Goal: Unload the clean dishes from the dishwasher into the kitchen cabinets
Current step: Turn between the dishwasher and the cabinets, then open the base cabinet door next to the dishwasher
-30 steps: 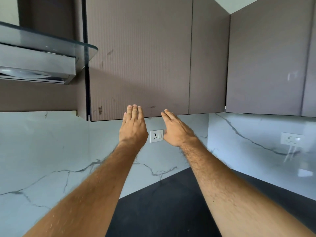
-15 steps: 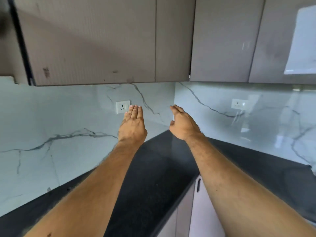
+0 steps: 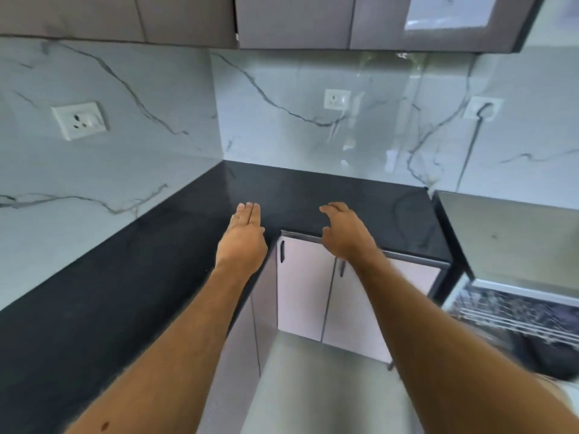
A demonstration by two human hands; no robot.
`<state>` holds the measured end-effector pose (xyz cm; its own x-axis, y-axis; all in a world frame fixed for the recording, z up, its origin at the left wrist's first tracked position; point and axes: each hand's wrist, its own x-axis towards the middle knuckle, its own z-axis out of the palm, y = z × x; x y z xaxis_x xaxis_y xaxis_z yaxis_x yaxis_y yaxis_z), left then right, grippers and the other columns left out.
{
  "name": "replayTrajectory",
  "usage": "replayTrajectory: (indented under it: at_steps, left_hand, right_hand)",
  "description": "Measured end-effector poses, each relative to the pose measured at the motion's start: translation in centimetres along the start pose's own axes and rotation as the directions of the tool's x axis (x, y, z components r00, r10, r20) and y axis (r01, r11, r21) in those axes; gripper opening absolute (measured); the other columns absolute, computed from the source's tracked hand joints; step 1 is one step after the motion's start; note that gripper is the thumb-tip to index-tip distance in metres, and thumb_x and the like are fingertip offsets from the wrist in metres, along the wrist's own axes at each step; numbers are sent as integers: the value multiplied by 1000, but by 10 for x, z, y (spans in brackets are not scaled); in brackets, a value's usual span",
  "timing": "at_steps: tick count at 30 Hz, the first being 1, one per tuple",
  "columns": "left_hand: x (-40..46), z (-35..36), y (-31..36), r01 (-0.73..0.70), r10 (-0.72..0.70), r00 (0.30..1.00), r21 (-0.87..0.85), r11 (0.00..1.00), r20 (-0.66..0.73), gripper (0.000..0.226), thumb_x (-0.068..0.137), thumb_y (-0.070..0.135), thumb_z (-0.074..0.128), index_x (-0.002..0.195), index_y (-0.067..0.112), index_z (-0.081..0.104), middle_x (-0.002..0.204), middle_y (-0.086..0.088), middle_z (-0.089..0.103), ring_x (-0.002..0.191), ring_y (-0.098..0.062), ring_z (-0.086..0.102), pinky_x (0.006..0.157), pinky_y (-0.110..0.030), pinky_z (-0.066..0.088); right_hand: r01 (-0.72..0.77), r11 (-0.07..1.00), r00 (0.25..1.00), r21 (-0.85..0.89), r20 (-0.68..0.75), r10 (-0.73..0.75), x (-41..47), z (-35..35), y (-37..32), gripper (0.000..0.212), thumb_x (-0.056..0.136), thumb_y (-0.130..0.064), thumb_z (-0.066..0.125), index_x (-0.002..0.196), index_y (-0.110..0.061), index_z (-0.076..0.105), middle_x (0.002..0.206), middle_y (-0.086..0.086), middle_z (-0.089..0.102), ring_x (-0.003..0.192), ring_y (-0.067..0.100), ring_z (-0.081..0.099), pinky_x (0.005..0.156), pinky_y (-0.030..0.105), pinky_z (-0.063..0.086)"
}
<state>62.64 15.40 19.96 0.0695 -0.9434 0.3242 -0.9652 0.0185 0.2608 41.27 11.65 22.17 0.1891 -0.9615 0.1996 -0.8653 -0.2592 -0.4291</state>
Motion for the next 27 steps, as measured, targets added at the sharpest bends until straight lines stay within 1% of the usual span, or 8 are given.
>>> replayTrajectory:
  at_steps: [2,6,10,15,20,22,24,27]
  left_hand:
    - [-1,25,14,-34,36,999,-44,998,39,55,105,16,25,156,6,6,165,-8,7,152,-20,0,123,-31,2]
    - [2,70,48,-82,92,993,-138,987,67,62,97,2,32,156,8,12,164,-8,12,152,-20,6,124,-32,7]
    - [9,109,72,-80,105,989,-223,972,102,73,87,-7,35,156,11,18,164,-6,15,151,-19,9,123,-33,14]
    - [34,162,87,-86,131,979,-264,961,155,69,91,-5,35,156,15,23,163,-1,19,151,-18,15,118,-32,22]
    - [76,212,96,-95,131,985,-281,955,111,68,90,-9,37,153,13,29,160,-2,28,148,-19,24,114,-24,21]
    - [90,235,95,-83,125,983,-279,957,136,64,92,-7,38,153,13,30,158,-3,31,147,-19,27,114,-26,22]
    - [105,261,94,-60,116,974,-273,960,194,61,95,-3,39,153,15,31,158,-3,32,147,-20,28,116,-28,25]
    - [122,293,95,-9,80,965,-272,962,250,60,96,-2,40,152,15,31,158,-2,33,146,-20,29,116,-28,26]
  right_hand:
    - [-54,999,999,1,5,54,-10,5,23,57,92,-7,50,148,-15,43,155,3,35,137,27,41,111,39,39]
    - [-141,990,990,-2,11,141,-20,12,69,57,90,-6,49,146,-16,46,153,3,39,136,26,42,110,40,41]
    - [-227,974,974,20,28,227,-19,28,113,54,92,-9,51,146,-17,45,153,3,41,136,26,44,111,40,41]
    - [-321,944,945,71,89,314,4,66,163,53,96,-8,52,146,-21,44,154,1,42,138,25,43,110,40,39]
    - [-353,927,931,124,148,335,58,108,208,49,99,-10,50,147,-19,44,154,2,41,139,24,42,112,36,36]
    - [-380,913,919,150,174,354,76,128,224,46,101,-12,49,146,-18,44,153,4,42,140,24,41,114,35,34]
    - [-413,893,904,180,205,376,93,150,239,43,102,-14,47,146,-16,45,152,6,44,139,25,41,115,35,32]
    - [-466,858,876,215,246,414,113,180,254,40,104,-15,45,143,-14,47,148,8,48,136,26,44,113,34,34]
